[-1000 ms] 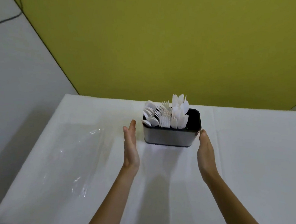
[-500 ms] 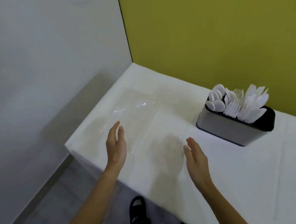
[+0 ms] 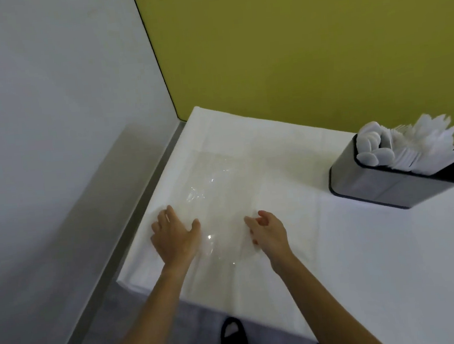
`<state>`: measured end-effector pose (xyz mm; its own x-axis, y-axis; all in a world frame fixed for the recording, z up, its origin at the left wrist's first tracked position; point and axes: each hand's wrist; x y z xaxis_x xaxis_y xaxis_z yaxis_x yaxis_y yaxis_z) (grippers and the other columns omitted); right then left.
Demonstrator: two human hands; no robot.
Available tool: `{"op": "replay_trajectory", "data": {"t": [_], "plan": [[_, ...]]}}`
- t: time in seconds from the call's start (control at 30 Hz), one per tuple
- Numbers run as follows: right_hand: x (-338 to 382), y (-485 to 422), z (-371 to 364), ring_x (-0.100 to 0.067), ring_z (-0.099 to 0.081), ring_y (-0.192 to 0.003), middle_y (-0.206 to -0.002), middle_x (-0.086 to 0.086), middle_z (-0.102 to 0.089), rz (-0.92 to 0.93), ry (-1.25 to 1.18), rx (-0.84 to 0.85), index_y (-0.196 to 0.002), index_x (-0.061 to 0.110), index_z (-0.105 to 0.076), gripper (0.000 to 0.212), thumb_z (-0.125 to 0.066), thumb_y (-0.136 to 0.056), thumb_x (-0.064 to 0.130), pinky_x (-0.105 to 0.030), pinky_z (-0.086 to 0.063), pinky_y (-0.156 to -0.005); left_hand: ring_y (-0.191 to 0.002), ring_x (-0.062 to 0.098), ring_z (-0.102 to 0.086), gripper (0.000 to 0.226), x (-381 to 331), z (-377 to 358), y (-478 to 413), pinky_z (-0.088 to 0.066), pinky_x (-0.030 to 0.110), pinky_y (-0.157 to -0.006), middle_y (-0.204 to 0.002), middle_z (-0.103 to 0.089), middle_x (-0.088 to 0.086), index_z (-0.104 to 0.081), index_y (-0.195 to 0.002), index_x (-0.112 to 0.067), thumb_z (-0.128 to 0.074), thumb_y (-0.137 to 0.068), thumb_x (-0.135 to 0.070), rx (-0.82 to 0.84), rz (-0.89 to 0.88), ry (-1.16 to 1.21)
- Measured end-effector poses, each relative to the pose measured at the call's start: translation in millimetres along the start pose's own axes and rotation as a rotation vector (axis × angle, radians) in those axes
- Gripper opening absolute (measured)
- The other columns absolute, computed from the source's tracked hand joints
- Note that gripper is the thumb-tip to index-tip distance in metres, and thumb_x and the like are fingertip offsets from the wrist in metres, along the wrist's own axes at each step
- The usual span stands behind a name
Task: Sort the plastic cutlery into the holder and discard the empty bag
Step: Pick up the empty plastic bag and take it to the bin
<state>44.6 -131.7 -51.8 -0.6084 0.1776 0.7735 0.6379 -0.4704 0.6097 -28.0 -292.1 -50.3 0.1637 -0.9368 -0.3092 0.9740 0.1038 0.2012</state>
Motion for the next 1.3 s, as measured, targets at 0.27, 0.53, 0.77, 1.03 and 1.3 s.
{"op": "replay_trajectory", "data": {"t": [0.27,0.53,0.77,1.03,1.3], "plan": [[-15,26,6,-0.027,-0.062,-0.076,-0.089,-0.010,-0.057,0.025,-0.041,0.030,-0.091,0.012,-0.046,0.004,-0.049,-0.091,0.012,-0.044,-0.056,-0.068,-0.116,0.031,-0.045,0.058,1,0,6,-0.034,0.042,-0.095,-0.125,-0.049,0.011,-0.052,-0.123,-0.013,-0.067,-0.077,-0.045,0.029,-0.034,-0.033],[-67,103,123,-0.025,-0.071,-0.068,-0.097,-0.007,-0.073,0.116,-0.221,0.037,-0.113,0.010,-0.040,0.018,-0.036,-0.097,0.003,-0.031,-0.052,-0.056,-0.093,0.028,-0.058,0.039,-39,-22,104,-0.042,0.030,-0.076,-0.094,-0.055,0.002,-0.050,-0.098,-0.013,-0.075,-0.076,-0.031,0.286,-0.064,0.389],[-168,189,271,-0.023,-0.066,-0.074,-0.102,-0.015,-0.068,0.124,-0.315,-0.211,-0.103,0.016,-0.051,0.016,-0.050,-0.093,0.004,-0.033,-0.051,-0.060,-0.071,0.017,-0.053,0.045,-115,-79,255,-0.041,0.020,-0.055,-0.086,-0.054,-0.001,-0.052,-0.094,-0.013,-0.083,-0.068,-0.032,0.741,-0.319,0.445],[-279,283,420,-0.010,-0.057,-0.053,-0.074,0.000,-0.061,0.014,-0.512,-0.600,-0.100,0.018,-0.057,0.022,-0.054,-0.088,0.000,-0.029,-0.048,-0.053,-0.073,0.012,-0.041,0.037,-202,-145,441,-0.034,0.023,-0.068,-0.078,-0.044,0.000,-0.049,-0.085,-0.017,-0.080,-0.071,-0.031,1.083,-0.635,0.418],[-361,325,514,-0.016,-0.058,-0.065,-0.085,-0.005,-0.063,-0.150,-0.704,-0.911,-0.106,0.017,-0.057,0.023,-0.055,-0.087,0.004,-0.023,-0.047,-0.049,-0.080,0.011,-0.061,0.032,-274,-212,558,-0.051,0.019,-0.073,-0.093,-0.066,-0.002,-0.060,-0.096,-0.029,-0.063,-0.082,-0.001,1.360,-0.792,0.173]]}}
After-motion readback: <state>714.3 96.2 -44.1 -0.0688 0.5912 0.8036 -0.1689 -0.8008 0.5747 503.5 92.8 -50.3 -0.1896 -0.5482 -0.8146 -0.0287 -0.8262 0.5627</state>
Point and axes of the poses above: each hand's wrist, its own y-axis away from the middle knuckle, its own z-axis out of the back of the hand, x = y × z
